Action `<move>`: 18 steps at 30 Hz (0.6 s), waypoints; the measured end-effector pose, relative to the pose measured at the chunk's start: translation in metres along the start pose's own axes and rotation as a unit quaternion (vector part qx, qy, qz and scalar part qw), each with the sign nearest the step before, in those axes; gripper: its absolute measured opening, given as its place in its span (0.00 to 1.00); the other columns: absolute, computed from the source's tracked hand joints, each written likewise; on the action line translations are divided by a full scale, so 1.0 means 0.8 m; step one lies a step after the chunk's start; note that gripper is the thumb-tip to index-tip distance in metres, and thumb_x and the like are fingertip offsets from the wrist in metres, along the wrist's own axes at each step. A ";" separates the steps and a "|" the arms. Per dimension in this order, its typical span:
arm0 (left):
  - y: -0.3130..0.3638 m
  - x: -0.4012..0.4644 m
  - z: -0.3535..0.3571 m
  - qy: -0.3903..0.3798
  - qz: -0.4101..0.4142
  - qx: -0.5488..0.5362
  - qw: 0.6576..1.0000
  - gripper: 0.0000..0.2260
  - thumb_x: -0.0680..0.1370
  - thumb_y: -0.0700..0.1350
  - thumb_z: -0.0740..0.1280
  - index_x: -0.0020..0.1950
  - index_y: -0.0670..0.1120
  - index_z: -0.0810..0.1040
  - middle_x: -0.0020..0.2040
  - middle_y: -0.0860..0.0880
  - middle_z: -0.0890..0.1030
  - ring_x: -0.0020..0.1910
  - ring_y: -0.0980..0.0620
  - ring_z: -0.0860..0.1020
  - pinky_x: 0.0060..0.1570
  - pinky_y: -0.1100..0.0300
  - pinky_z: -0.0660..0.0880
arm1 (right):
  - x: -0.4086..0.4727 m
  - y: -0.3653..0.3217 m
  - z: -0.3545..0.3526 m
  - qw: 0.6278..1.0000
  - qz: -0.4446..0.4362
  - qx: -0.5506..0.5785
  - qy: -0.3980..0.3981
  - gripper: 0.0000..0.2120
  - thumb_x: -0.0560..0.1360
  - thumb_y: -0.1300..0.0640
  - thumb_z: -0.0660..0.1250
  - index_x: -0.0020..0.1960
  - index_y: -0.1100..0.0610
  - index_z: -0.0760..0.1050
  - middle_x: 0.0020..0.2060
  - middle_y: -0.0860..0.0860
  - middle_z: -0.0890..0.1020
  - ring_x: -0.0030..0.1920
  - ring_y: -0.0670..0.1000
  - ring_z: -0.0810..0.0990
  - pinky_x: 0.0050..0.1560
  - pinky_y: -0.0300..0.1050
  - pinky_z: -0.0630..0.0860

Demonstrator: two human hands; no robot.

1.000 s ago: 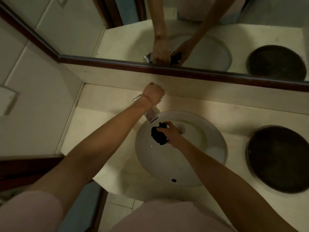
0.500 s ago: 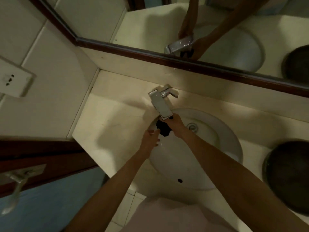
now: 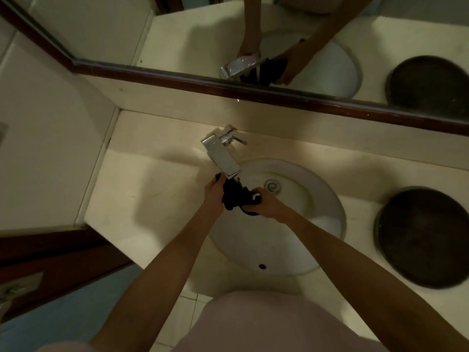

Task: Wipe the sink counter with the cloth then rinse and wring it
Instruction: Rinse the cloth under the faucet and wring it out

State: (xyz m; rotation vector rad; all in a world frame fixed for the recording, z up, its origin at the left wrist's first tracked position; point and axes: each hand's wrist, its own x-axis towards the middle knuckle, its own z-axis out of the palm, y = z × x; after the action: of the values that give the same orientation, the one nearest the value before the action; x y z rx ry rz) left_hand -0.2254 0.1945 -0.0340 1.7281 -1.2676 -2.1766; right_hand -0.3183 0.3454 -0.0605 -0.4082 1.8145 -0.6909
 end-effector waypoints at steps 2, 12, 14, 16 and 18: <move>-0.002 0.004 -0.008 0.010 0.024 0.021 0.999 0.11 0.81 0.50 0.67 0.51 0.43 0.82 0.45 0.45 0.84 0.43 0.45 0.82 0.36 0.57 0.78 | 0.003 0.028 -0.002 0.992 0.034 -0.118 0.025 0.27 0.72 0.41 0.74 0.59 0.61 0.77 0.50 0.53 0.82 0.52 0.55 0.82 0.50 0.47 0.76; -0.006 -0.021 -0.009 0.048 0.245 0.364 0.897 0.12 0.85 0.42 0.58 0.62 0.42 0.79 0.58 0.43 0.83 0.55 0.44 0.81 0.48 0.63 0.68 | 0.033 0.035 -0.021 0.979 0.027 -0.054 0.192 0.18 0.73 0.60 0.74 0.62 0.63 0.80 0.58 0.62 0.82 0.62 0.62 0.79 0.64 0.58 0.74; 0.002 -0.034 -0.002 0.048 0.264 0.377 0.886 0.13 0.85 0.46 0.58 0.63 0.46 0.79 0.58 0.46 0.84 0.53 0.46 0.81 0.47 0.63 0.70 | 0.026 0.013 -0.012 0.972 0.081 0.032 0.216 0.20 0.76 0.57 0.69 0.68 0.59 0.76 0.63 0.61 0.79 0.63 0.61 0.77 0.65 0.57 0.75; -0.003 -0.043 0.006 0.046 0.279 0.379 0.881 0.13 0.84 0.49 0.60 0.63 0.49 0.79 0.55 0.50 0.84 0.48 0.56 0.81 0.47 0.67 0.71 | 0.016 -0.013 0.000 0.942 0.160 0.253 0.154 0.17 0.80 0.54 0.66 0.66 0.60 0.75 0.61 0.61 0.80 0.55 0.59 0.80 0.58 0.57 0.79; -0.009 -0.055 0.014 0.014 0.256 0.366 0.895 0.11 0.84 0.47 0.62 0.62 0.47 0.81 0.48 0.53 0.82 0.39 0.66 0.77 0.44 0.75 0.71 | 0.005 -0.032 0.008 0.864 0.211 0.457 0.021 0.19 0.82 0.46 0.63 0.63 0.61 0.76 0.55 0.60 0.81 0.52 0.59 0.81 0.56 0.59 0.80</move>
State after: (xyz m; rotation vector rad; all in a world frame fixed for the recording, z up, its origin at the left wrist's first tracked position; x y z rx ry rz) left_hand -0.2161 0.2287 -0.0042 1.3206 -2.4066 -1.4455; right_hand -0.3146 0.3217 -0.0485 0.6235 1.3378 -1.1381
